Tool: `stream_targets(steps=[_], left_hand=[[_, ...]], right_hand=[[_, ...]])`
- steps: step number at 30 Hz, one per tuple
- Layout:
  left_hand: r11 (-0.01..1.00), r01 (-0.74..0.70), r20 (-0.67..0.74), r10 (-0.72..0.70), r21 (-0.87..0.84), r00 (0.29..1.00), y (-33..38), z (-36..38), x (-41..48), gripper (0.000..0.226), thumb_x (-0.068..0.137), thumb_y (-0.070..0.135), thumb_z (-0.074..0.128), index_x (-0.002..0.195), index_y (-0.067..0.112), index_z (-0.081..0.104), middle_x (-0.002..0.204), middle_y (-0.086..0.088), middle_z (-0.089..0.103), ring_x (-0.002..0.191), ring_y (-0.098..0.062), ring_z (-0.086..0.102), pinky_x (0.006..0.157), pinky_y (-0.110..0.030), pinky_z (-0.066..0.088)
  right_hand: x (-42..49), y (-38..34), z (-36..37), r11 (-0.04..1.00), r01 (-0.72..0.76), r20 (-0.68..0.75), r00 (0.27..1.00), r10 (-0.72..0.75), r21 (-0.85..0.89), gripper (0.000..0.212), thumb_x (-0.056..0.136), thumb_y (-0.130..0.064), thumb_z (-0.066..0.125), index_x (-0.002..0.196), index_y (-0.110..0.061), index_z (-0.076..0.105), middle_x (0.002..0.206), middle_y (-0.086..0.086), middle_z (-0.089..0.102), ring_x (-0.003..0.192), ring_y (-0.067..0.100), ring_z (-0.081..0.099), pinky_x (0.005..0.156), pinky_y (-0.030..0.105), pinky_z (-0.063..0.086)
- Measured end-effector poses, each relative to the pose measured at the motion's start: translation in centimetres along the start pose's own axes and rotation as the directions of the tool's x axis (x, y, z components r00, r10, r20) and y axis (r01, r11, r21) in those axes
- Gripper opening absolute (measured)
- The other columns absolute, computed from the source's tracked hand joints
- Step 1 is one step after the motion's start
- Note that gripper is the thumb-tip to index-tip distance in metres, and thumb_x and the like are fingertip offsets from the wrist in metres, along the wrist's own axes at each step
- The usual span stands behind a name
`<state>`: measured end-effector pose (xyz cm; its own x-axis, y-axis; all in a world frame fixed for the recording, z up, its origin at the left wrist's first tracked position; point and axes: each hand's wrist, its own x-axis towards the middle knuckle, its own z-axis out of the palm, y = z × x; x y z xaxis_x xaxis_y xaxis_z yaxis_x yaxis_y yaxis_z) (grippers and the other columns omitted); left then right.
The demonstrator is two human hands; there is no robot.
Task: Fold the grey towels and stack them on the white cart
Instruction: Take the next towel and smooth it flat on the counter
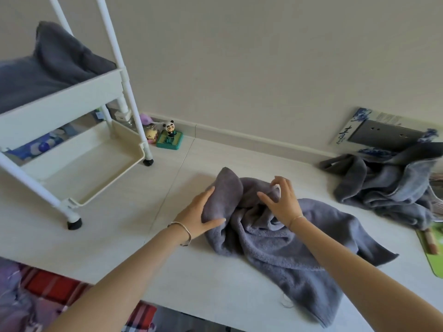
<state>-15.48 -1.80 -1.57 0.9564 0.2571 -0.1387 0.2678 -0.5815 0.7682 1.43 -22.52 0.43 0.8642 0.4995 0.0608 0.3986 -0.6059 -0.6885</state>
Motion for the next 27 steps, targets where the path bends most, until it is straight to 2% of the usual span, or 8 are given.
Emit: stream_targets(steps=[3,7,11,13,16,20,24,27], left_hand=[[0.999,0.048,-0.021,-0.049,-0.025,0.999,0.0,1.2,0.6,0.106,0.061,0.071,0.057,0.148,0.038,0.005,0.149,-0.002,0.030,0.133,-0.019,0.037,0.106,-0.032,0.036],[0.985,0.112,-0.192,-0.136,-0.132,0.972,0.8,1.9,1.5,0.094,0.075,0.040,0.074,0.147,0.020,0.019,0.141,-0.004,0.045,0.125,-0.025,0.047,0.097,-0.029,0.041],[0.971,0.141,-0.335,-0.201,-0.194,0.921,1.7,1.5,2.6,0.039,0.078,0.035,0.073,0.102,0.008,0.059,0.093,-0.005,0.067,0.092,-0.026,0.063,0.074,-0.027,0.045],[0.958,0.135,-0.357,-0.222,-0.253,0.907,2.4,0.2,3.1,0.031,0.080,0.034,0.072,0.088,0.006,0.062,0.083,-0.006,0.068,0.084,-0.025,0.065,0.072,-0.028,0.046],[0.963,0.108,-0.293,-0.180,-0.246,0.939,3.8,-2.0,3.3,0.030,0.085,0.035,0.066,0.089,0.006,0.061,0.084,-0.008,0.067,0.082,-0.021,0.062,0.072,-0.026,0.046],[0.943,0.101,-0.267,-0.190,-0.316,0.945,6.3,-4.9,3.8,0.032,0.093,0.038,0.052,0.082,0.008,0.054,0.082,-0.013,0.058,0.077,-0.015,0.052,0.070,-0.022,0.042],[0.847,-0.014,-0.310,-0.179,-0.531,0.934,10.4,-7.5,4.6,0.025,0.098,0.028,0.046,0.073,0.029,0.044,0.075,0.014,0.042,0.069,0.004,0.040,0.058,0.002,0.033],[0.729,-0.144,-0.418,-0.209,-0.669,0.884,13.0,-10.1,5.3,0.014,0.098,0.025,0.048,0.084,0.027,0.051,0.085,0.007,0.053,0.086,-0.006,0.050,0.069,-0.012,0.041]], right_hand=[[-0.3,-0.9,1.4,0.943,0.275,0.190,0.952,-0.240,-0.186,0.067,0.073,-0.071,0.048,0.125,-0.029,0.052,0.141,-0.001,0.043,0.132,0.022,0.035,0.112,0.041,0.026],[0.5,-0.5,3.0,0.900,0.208,0.315,0.945,-0.084,-0.383,0.080,0.077,-0.079,0.035,0.143,-0.034,0.029,0.153,-0.006,0.026,0.145,0.021,0.010,0.119,0.044,0.001],[0.5,1.3,3.5,0.887,0.218,0.292,0.951,-0.099,-0.407,0.063,0.082,-0.070,0.046,0.126,-0.025,0.046,0.124,-0.002,0.055,0.124,0.019,0.041,0.117,0.038,0.011],[0.1,2.0,3.6,0.921,0.220,0.276,0.952,-0.131,-0.322,0.049,0.080,-0.065,0.054,0.106,-0.023,0.053,0.096,-0.004,0.059,0.099,0.020,0.051,0.096,0.029,0.033],[-0.7,2.1,2.6,0.990,0.124,0.331,0.939,-0.095,-0.066,0.030,0.079,-0.048,0.068,0.073,-0.028,0.048,0.060,-0.011,0.043,0.060,0.011,0.042,0.062,0.026,0.034],[0.2,-1.0,-2.5,0.948,-0.033,0.422,0.900,-0.109,0.316,0.024,0.083,-0.034,0.069,0.068,-0.019,0.057,0.068,-0.004,0.053,0.061,0.006,0.045,0.064,0.021,0.040],[2.1,-4.8,-10.1,0.849,-0.132,0.485,0.860,-0.158,0.511,0.033,0.079,-0.047,0.065,0.073,-0.018,0.052,0.069,0.001,0.051,0.064,0.014,0.045,0.055,0.026,0.036],[3.0,-6.8,-14.9,0.764,-0.169,0.482,0.852,-0.205,0.623,0.043,0.071,-0.052,0.074,0.077,-0.014,0.055,0.072,0.003,0.054,0.067,0.012,0.053,0.062,0.022,0.047]])
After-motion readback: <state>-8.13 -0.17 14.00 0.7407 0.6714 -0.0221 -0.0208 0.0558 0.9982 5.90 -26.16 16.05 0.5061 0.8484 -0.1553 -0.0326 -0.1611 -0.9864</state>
